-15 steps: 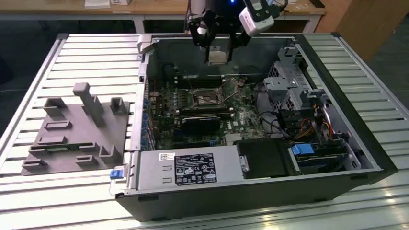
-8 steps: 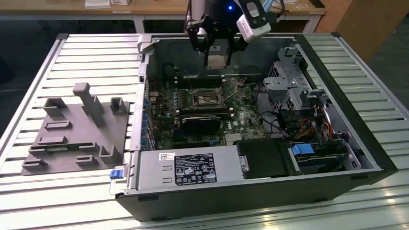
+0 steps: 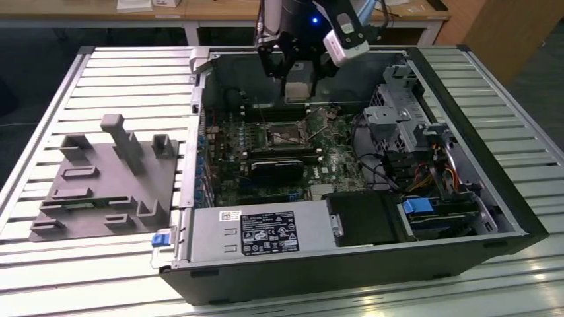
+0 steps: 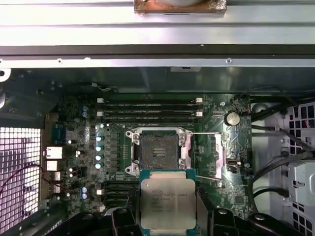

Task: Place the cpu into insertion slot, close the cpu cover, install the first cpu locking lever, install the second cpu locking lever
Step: 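Place the cpu into insertion slot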

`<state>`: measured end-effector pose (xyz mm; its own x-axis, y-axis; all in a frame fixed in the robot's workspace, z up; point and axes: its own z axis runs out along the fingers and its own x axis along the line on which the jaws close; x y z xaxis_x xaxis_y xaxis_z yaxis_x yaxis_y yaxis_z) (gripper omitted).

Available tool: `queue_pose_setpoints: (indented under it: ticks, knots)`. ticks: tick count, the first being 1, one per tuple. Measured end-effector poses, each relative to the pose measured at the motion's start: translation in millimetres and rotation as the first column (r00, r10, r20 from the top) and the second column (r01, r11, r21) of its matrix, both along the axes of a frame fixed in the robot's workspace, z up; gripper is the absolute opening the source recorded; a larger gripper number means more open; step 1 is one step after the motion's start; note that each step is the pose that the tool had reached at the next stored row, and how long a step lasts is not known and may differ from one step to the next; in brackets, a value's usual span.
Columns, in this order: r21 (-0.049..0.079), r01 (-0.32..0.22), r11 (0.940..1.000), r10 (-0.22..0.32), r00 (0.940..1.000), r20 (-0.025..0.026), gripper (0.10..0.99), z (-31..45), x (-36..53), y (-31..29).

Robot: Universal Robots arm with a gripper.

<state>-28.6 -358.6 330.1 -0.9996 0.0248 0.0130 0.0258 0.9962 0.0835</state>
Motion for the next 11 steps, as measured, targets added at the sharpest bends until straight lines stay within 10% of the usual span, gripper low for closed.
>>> queue_pose_setpoints:
  ticks: [11]
  knots:
    - [-0.015, 0.000, 0.9999, 0.000, 1.0000, 0.0001, 0.537, -25.2, -4.9, 1.4]
